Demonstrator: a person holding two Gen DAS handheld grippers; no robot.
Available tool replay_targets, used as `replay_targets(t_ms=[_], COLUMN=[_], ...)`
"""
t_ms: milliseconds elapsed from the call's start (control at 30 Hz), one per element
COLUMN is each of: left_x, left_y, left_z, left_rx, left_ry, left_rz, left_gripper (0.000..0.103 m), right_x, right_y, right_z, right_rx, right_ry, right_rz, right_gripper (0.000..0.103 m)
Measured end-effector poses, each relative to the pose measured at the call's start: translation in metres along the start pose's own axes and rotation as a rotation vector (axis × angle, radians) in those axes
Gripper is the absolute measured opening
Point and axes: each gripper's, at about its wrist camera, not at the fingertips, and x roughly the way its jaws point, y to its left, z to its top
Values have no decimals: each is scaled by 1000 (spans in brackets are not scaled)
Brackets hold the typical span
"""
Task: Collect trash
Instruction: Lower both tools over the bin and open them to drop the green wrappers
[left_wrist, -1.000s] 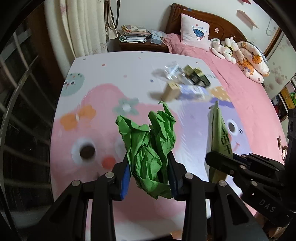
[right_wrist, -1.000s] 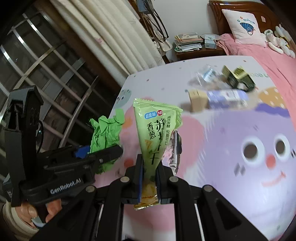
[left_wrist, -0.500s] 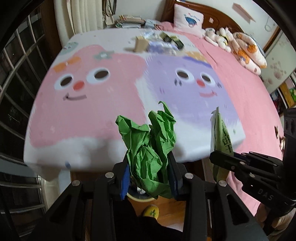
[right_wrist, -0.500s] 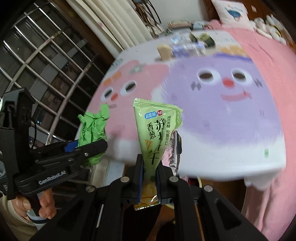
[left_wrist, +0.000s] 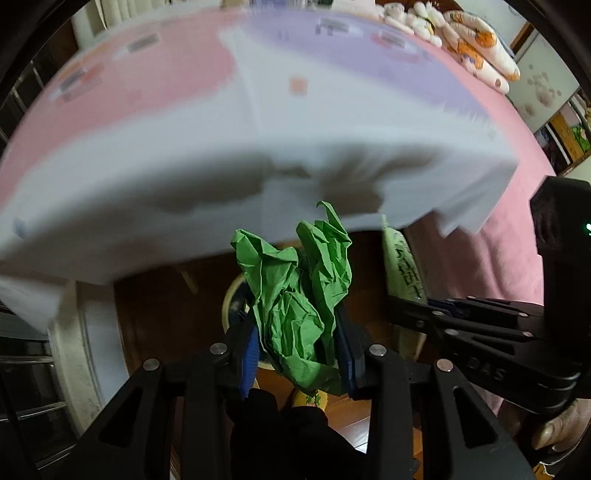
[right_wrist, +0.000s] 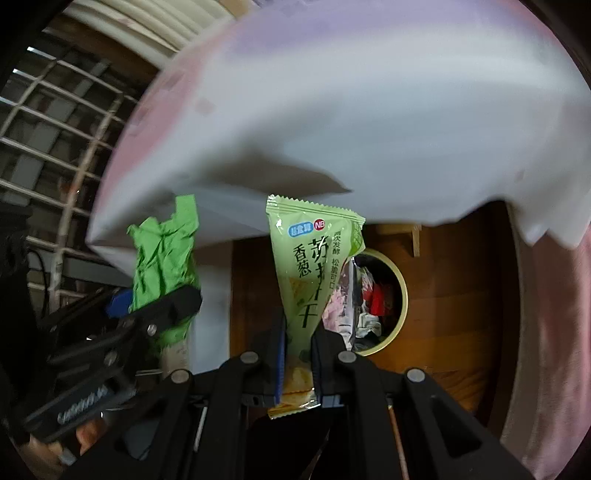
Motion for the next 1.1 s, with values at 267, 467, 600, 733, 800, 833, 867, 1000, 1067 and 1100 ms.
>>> replay_targets(t_ms=[267,467,600,733,800,833,867,1000,1067,1100], left_x=[103,148,159,161,158,157,153,136,127,121], left_y=[17,26,36,45,50,52,52,58,61,61], left_z=[-18,-23,-25,-25,-26,-26,-25,-24,-22,-22], left_rx=[-4,-12,-47,-66,-63,-63,-65,-84,-96,-103], left_ry=[54,70,65,59,54,50,42,11,-2,-8], left_rz=[-6,-1,-2,5,19,25,29,41,45,50], left_gripper=[35,44,79,86,86,86,86,86,86,86], right_x=[104,153,172,180,180,179,179,173,167,163], right_y=[-42,-58,-66,-70,-71,-71,-71,-66,-62,-60], right_z=[-13,-10,-9,-12,-12,-12,-12,-12,-11,-11], right_rx=[66,104,122,145,159,162,161,150,145,145], right_ry=[51,59,79,76,75,71,70,71,70,68], right_rz=[-29,-44,-49,-59,-63,-69,-73,-94,-97,-98], right_gripper=[12,15,20,41,48,48,49,52,52,52])
